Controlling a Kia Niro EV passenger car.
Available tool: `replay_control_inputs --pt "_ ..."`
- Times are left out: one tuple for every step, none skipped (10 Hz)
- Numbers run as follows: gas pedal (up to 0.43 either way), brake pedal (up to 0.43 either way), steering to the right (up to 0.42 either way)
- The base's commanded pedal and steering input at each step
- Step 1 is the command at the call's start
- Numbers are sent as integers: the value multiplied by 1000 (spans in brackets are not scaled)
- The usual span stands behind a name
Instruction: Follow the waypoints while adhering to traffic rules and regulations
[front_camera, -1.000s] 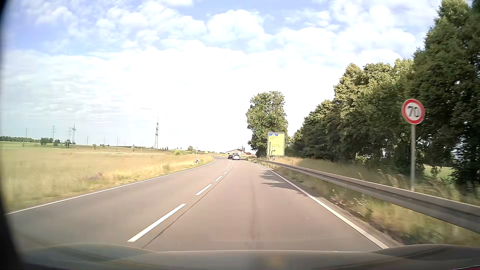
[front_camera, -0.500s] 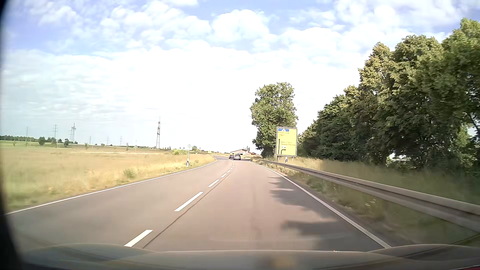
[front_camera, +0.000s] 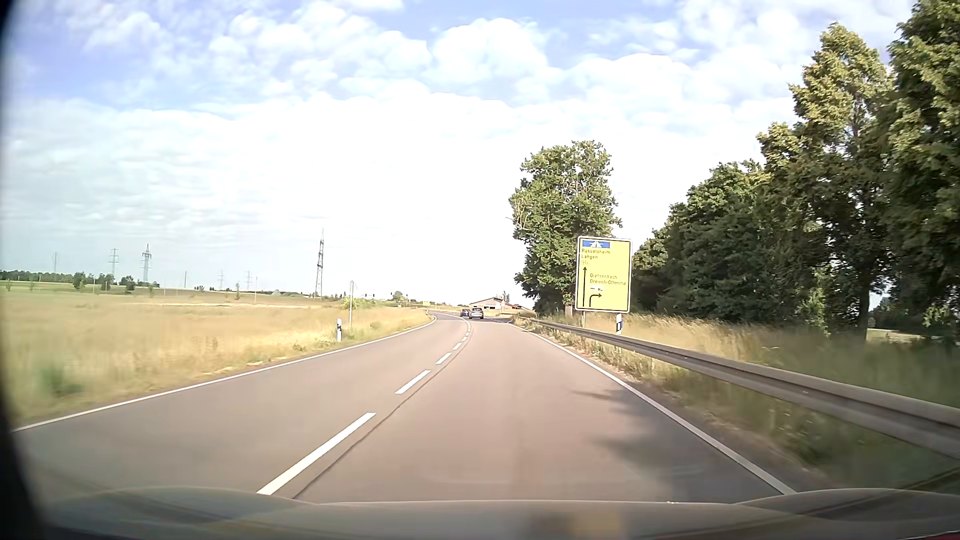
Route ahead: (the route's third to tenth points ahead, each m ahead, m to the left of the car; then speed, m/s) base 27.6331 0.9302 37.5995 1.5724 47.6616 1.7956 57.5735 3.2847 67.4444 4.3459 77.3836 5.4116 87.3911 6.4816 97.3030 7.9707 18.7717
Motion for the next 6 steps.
replay_control_inputs --pt "130 30 -6" --pt "130 30 -6" --pt "130 30 -5" --pt "118 30 -5" --pt "110 30 -4" --pt "110 30 -2"
